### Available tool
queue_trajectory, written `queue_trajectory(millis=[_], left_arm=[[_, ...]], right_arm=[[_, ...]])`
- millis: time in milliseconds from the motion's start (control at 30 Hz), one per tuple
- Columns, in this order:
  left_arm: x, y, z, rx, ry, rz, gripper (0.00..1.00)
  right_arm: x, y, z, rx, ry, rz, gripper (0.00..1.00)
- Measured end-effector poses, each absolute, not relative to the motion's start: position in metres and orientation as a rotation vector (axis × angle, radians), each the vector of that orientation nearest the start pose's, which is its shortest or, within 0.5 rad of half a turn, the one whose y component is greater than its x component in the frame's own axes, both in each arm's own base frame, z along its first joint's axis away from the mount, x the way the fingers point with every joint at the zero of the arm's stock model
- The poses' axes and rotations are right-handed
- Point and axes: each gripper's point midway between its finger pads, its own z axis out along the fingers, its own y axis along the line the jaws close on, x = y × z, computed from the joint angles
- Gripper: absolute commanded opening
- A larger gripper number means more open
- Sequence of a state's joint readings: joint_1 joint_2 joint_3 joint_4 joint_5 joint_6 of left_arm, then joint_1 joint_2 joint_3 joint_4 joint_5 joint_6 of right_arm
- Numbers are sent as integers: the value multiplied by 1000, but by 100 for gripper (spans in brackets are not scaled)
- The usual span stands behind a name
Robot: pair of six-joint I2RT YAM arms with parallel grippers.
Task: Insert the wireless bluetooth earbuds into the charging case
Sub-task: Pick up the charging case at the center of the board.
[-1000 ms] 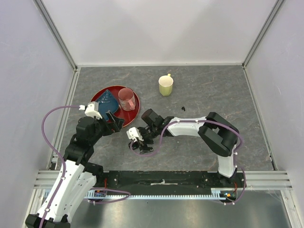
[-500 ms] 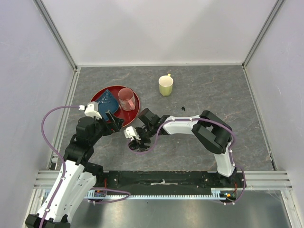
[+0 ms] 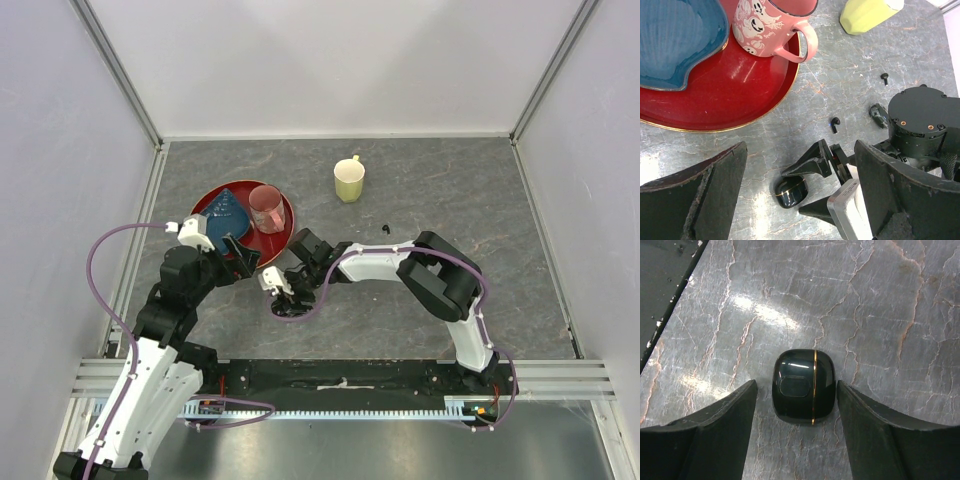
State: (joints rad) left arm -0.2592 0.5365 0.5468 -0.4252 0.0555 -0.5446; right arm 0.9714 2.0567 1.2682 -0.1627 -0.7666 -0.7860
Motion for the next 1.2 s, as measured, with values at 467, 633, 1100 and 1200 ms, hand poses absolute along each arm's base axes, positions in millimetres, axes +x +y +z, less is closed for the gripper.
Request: queue_trajectory(millis=[467,633,1100,1200], left_arm=[[234,-94,178,-254,2015,-569,93],[234,-94,178,-257,2015,-570,94],[231,-93,202,-314,1861,-646,90],[231,-106,209,-262,1820,-728,89]], right_arm=[[180,440,18,-2041,1314,1034,28],[178,434,18,-2014,1335,1020,7],[191,400,96,-1644,1367,821,0],[199,393,137,-1539,1306,758,0]])
